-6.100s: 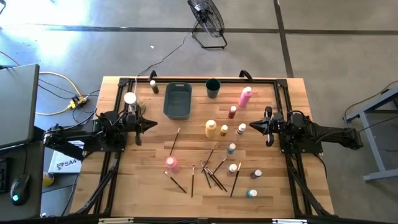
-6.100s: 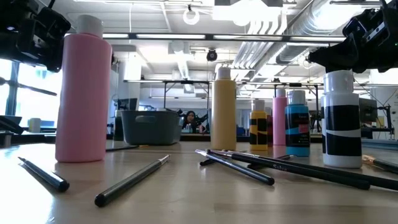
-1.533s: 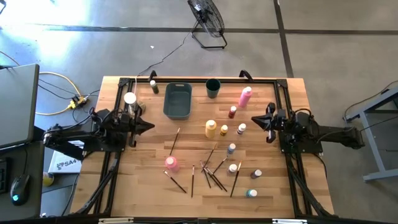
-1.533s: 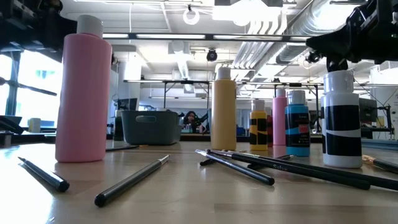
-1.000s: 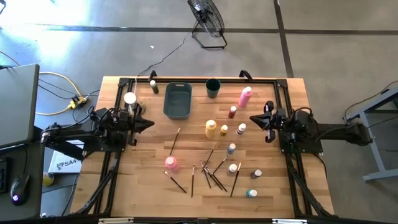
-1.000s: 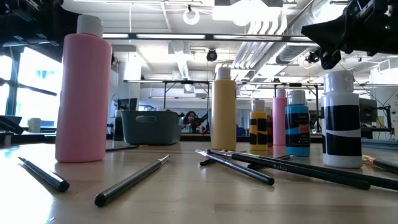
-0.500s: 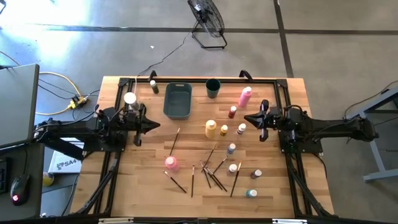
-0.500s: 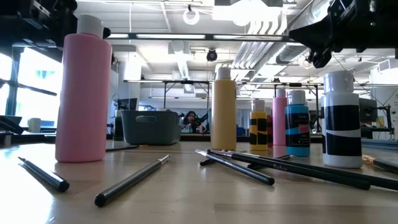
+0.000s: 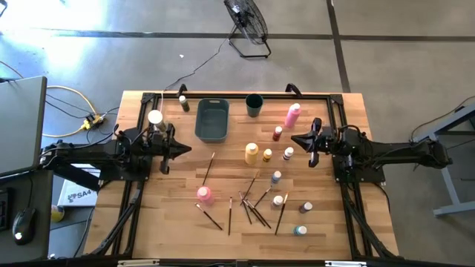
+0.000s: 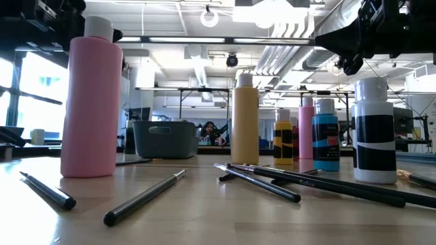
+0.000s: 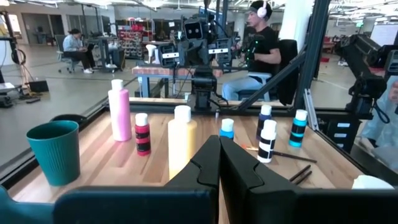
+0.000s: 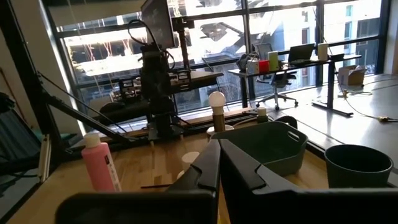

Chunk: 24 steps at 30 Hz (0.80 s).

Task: Pick & Place Paint Supplies
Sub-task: Put the large pink paint bottle into the green bin

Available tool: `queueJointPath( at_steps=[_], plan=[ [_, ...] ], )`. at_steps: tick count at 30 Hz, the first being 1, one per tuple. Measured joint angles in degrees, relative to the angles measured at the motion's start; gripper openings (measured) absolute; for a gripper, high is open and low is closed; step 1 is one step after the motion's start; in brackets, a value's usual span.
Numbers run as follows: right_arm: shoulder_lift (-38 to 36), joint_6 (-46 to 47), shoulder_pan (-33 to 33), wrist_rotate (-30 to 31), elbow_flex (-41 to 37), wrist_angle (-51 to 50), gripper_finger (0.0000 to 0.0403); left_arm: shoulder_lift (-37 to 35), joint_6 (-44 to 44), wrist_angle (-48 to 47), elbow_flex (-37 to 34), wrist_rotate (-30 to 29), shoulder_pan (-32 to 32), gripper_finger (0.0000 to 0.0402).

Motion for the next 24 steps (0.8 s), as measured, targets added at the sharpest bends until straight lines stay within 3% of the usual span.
queueJointPath(
  at_steps=[15,24],
  plan=[
    [0.0,-0.02,0.0,-0.15,0.02,-0.04,0.0003,0.0,0.13,-0.95,0.0,-0.03,0.0,0.0],
    [0.0,-0.04,0.0,-0.15,0.04,-0.07,0.0003,0.0,4.59,-0.93,0.0,0.02,0.0,0.0]
  ],
)
